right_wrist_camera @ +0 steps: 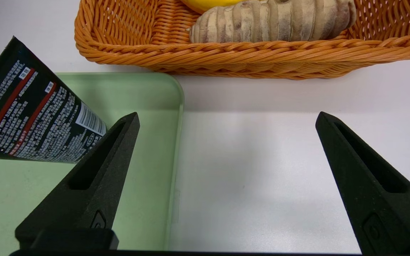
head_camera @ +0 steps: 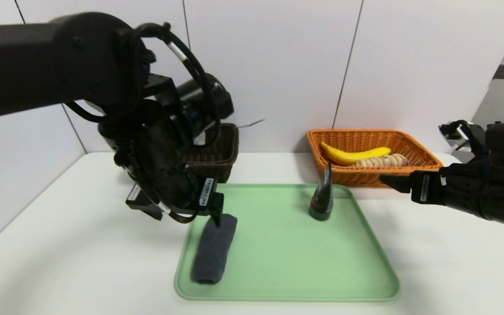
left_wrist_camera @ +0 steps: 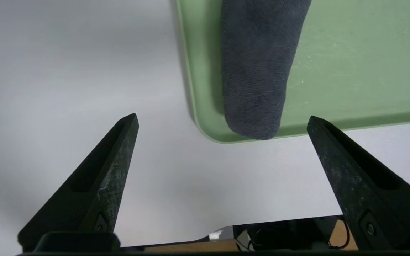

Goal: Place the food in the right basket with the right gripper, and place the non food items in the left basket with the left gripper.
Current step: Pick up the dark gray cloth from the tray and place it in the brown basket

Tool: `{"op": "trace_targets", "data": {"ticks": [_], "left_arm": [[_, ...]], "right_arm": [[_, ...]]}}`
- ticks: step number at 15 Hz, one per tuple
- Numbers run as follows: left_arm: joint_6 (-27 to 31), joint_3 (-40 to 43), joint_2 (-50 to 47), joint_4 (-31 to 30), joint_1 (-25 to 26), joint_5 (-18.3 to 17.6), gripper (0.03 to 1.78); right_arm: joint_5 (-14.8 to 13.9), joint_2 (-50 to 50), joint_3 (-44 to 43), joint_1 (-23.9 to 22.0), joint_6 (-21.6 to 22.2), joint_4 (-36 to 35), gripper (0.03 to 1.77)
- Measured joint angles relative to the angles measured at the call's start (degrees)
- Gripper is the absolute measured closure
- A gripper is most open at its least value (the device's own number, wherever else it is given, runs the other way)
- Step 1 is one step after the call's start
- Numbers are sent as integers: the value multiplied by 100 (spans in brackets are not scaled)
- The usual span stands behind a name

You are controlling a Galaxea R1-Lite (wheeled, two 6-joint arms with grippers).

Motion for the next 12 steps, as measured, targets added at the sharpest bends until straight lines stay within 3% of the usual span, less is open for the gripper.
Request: {"op": "trace_targets", "data": {"ticks": [4, 12], "left_arm": [[-367, 116, 330, -118, -358, -201, 12], [-371, 389, 926, -678, -378, -230, 12]], "right_arm": [[2, 85, -6, 11, 6, -2, 9], [2, 199, -35, 0, 9, -2, 9]]}}
